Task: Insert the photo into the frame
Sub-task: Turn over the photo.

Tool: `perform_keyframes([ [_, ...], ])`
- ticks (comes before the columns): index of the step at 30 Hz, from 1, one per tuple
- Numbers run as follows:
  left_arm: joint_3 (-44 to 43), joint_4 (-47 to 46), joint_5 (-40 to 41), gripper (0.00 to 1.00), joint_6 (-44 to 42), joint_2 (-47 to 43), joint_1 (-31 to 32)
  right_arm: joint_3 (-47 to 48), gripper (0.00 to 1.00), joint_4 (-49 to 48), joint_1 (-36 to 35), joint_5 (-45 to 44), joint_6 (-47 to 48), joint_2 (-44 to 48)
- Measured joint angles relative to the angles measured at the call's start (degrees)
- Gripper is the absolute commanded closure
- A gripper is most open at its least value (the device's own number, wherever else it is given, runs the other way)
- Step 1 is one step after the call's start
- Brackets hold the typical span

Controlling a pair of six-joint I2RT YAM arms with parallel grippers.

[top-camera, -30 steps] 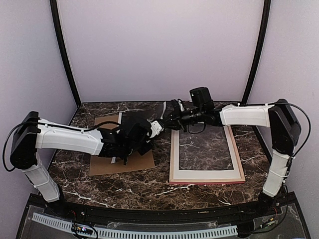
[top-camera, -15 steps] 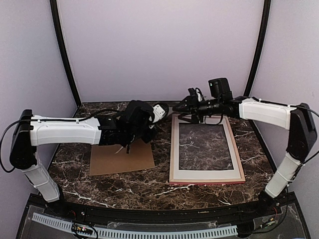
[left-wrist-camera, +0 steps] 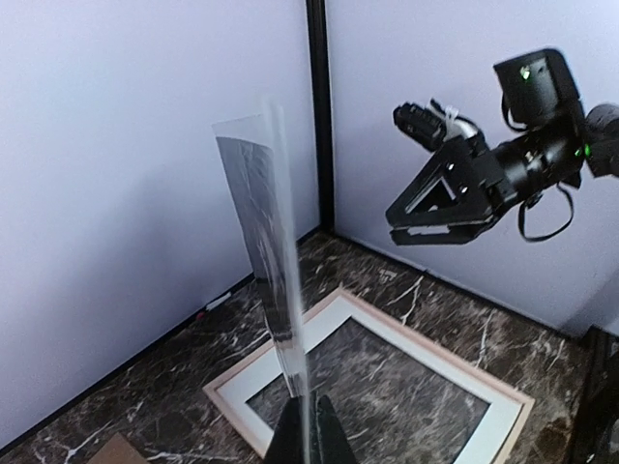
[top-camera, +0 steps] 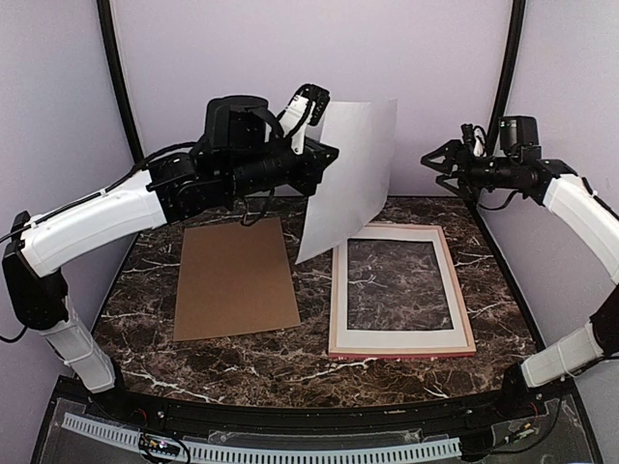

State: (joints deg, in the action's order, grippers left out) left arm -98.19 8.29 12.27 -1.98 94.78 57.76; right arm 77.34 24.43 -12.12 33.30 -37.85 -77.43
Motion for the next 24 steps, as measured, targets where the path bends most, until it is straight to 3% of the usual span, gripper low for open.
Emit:
perform_keyframes([
  [6,8.7,-7.5,-4.7,1.00,13.9,-5.4,-1.9,-1.0,0.22,3.8,4.7,-1.2,2.9,1.6],
  [15,31.3,-16.9,-1.3,1.00,44.3,-7.6,-8.5,-11.0,0.20,1.7,4.6,0.3,2.6,1.9],
  [24,44.9,-24.3,1.5,1.00,65.4,-2.7,-8.6,-24.5,0.20,-5.4,-2.9,-0.8,-1.1,1.8],
])
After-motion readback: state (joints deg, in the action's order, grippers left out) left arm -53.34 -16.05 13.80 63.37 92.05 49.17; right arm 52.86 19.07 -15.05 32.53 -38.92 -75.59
